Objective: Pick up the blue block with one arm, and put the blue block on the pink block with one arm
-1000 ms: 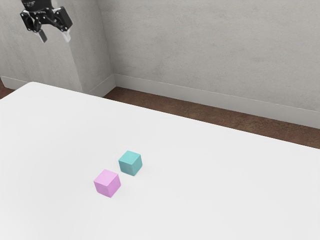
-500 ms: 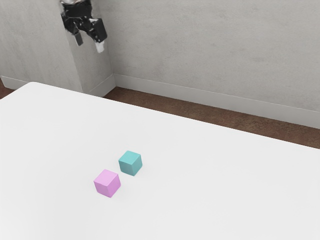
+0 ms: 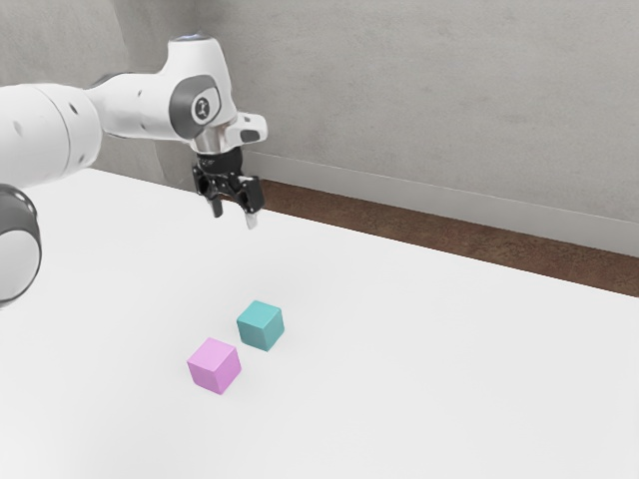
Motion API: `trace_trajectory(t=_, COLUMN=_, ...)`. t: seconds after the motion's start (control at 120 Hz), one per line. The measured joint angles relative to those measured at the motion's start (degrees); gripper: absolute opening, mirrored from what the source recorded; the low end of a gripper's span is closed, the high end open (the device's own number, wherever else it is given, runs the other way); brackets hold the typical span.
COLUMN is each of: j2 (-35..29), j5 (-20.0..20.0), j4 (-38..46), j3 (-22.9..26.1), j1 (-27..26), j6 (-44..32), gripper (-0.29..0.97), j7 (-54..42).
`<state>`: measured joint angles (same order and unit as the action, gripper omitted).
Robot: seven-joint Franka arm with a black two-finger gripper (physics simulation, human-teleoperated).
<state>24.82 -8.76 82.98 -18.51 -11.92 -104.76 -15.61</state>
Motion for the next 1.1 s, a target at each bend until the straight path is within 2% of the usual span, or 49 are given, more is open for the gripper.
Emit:
trace_trajectory(t=0.092, j2=0.17, j5=0.75, j4=0.91, j3=8.02, j1=7.94, j6=-1.87, gripper=0.66, j7=-0.45)
trace_trajectory(t=0.192, j2=0.79, j5=1.78, j4=1.10, j3=10.38, j1=10.03, j6=-3.04, gripper=0.66, j7=-0.82)
trace_trajectory(t=0.267, j2=2.69, j5=2.05, j4=1.12, j3=10.61, j1=9.26, j6=-3.74, gripper=0.66, j7=-1.02)
trace_trajectory(t=0.367, j2=6.20, j5=-0.77, j4=0.88, j3=-1.26, j1=-0.32, j6=-5.06, gripper=0.66, j7=-1.49)
trace_trajectory(t=0.483, j2=7.32, j5=-4.20, j4=0.70, j3=-4.92, j1=-1.74, j6=-6.56, gripper=0.66, j7=-2.22)
trace_trajectory(t=0.567, j2=8.36, j5=-5.32, j4=-0.48, j3=-4.22, j1=-1.31, j6=-7.59, gripper=0.66, j7=-2.70)
trace_trajectory(t=0.708, j2=8.60, j5=-5.82, j4=-3.36, j3=2.08, j1=-1.66, j6=-8.68, gripper=0.66, j7=-3.12)
trace_trajectory(t=0.817, j2=9.75, j5=-5.45, j4=-7.00, j3=4.45, j1=-2.43, j6=-9.16, gripper=0.66, j7=-3.12)
trace_trajectory(t=0.867, j2=8.49, j5=-5.34, j4=-4.31, j3=4.83, j1=-3.34, j6=-9.65, gripper=0.66, j7=-3.12)
trace_trajectory(t=1.008, j2=0.42, j5=-3.86, j4=11.38, j3=5.02, j1=-5.07, j6=-13.78, gripper=0.66, j7=-3.07)
trace_trajectory(t=1.1, j2=-1.18, j5=-2.18, j4=15.78, j3=4.79, j1=-5.05, j6=-15.61, gripper=0.66, j7=-2.70)
